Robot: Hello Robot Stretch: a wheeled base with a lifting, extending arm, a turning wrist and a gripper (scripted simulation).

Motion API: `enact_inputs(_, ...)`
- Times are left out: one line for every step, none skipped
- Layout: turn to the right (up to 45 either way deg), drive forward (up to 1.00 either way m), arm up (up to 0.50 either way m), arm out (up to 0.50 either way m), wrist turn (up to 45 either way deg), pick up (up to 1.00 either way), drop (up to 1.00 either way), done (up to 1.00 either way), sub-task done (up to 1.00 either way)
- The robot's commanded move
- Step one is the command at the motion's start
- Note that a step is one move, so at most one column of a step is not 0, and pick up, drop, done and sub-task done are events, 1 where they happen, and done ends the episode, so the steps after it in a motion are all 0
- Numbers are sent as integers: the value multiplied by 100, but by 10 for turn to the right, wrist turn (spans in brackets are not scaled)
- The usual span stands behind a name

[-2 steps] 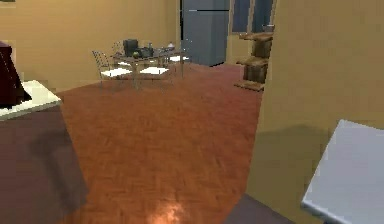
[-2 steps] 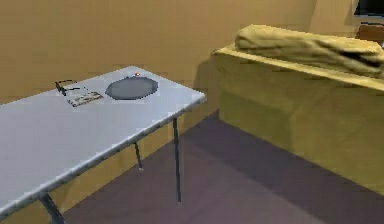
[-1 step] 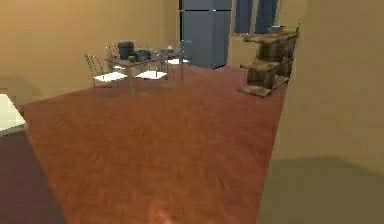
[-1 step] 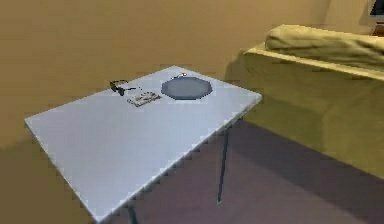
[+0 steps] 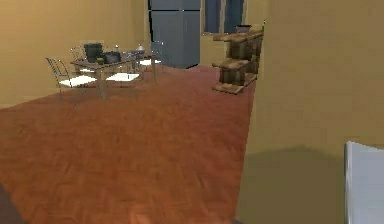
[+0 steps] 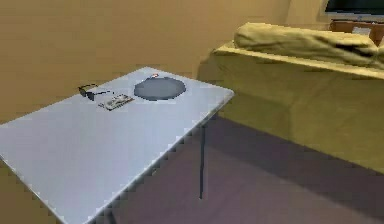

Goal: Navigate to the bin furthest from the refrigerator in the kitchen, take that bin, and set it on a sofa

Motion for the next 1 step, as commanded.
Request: enact_inputs(0, 100, 0, 0, 0, 0, 0, 0, 0)
